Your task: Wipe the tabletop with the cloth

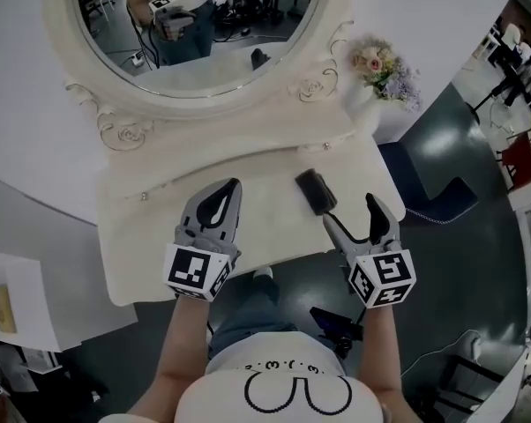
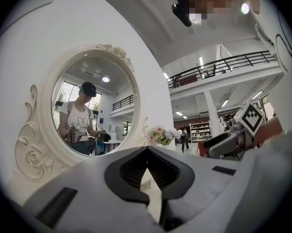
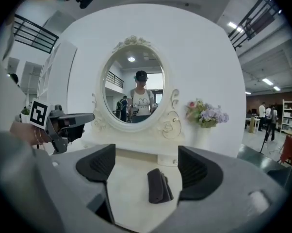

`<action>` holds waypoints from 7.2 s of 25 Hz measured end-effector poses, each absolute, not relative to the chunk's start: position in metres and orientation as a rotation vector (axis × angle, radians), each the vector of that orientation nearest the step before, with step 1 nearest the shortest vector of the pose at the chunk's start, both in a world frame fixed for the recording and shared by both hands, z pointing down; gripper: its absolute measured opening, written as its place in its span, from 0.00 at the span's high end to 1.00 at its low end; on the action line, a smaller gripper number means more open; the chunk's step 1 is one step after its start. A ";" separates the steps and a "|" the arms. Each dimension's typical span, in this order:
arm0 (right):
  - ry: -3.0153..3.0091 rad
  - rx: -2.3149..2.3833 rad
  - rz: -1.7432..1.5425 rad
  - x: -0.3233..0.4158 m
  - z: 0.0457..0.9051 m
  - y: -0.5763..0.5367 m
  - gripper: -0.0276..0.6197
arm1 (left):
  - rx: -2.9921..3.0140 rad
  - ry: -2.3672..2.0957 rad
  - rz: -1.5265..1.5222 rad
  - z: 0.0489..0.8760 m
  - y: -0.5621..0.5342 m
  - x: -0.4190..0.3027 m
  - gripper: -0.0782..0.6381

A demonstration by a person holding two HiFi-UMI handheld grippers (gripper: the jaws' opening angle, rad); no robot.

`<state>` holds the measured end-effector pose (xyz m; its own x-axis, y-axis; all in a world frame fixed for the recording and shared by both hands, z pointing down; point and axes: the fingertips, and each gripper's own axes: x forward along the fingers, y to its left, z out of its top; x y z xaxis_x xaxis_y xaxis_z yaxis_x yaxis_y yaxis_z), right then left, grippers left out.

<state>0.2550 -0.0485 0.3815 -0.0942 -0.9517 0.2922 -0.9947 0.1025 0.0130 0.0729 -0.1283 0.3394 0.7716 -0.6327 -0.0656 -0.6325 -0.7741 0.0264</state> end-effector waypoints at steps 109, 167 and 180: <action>-2.568 1.345 0.697 -0.136 0.408 -0.248 0.81 | 2.606 -1.804 0.061 0.358 -0.172 -0.276 0.89; -2.057 1.237 0.710 -0.076 0.519 -0.340 0.82 | 2.549 -1.699 0.044 0.394 -0.194 -0.176 0.89; -2.041 1.296 0.742 0.005 0.517 -0.340 0.82 | 2.582 -1.681 0.066 0.389 -0.197 -0.114 0.89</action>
